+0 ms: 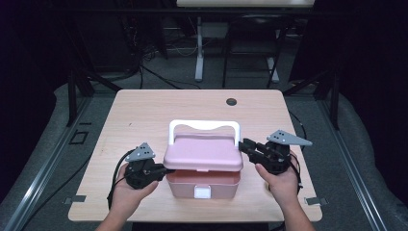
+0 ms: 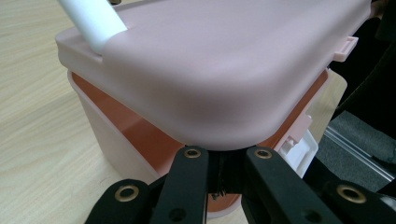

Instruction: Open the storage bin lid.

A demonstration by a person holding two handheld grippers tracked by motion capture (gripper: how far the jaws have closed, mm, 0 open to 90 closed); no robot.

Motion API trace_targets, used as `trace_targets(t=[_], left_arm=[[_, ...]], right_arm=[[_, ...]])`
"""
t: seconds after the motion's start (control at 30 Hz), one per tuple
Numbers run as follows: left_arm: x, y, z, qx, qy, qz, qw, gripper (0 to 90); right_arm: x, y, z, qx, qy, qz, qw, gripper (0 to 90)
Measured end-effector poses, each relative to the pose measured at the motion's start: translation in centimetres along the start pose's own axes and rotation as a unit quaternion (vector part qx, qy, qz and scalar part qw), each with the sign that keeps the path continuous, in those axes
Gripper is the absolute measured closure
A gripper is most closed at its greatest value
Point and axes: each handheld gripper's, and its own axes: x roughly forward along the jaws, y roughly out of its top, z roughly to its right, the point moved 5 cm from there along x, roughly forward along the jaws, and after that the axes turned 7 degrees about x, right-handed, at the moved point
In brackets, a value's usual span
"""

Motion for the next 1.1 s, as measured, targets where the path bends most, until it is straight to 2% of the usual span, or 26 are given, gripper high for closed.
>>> trace_targets(t=[0.2,0.4,0.5,0.57,0.67,0.83,1.1], left_arm=[[-0.2,0.5,-0.2,0.000,-0.002,0.007,1.0000,89.4],[-0.3,0.9,-0.3,0.000,-0.001,0.008,1.0000,89.4],[-0.4,1.0,-0.4,0.003,-0.002,0.007,1.0000,89.4],[-0.4,1.0,-0.4,0.002,-0.001,0.004,1.0000,89.4],[-0.4,1.1,-0.4,0.001,-0.001,0.008,1.0000,89.4],[-0.4,1.3,-0.5,-0.001,-0.001,0.013,0.9999,89.5],[-0.6,1.8,-0.6,-0.002,-0.001,0.016,0.9999,89.5]], right_arm=[[-1.0,-0.2,0.4,-0.003,-0.018,0.011,0.9998,77.1],[-1.5,-0.5,0.4,-0.004,-0.030,0.003,0.9995,81.5],[-2.0,-0.6,0.5,-0.004,-0.039,0.008,0.9992,84.8],[-2.3,-1.2,0.6,-0.003,-0.050,0.007,0.9987,87.5],[-2.3,-2.7,0.6,0.001,-0.056,-0.008,0.9984,88.7],[-1.7,-4.4,0.4,0.005,-0.042,-0.026,0.9987,89.2],[-0.5,-6.0,-1.3,-0.019,-0.012,-0.051,0.9985,89.7]])
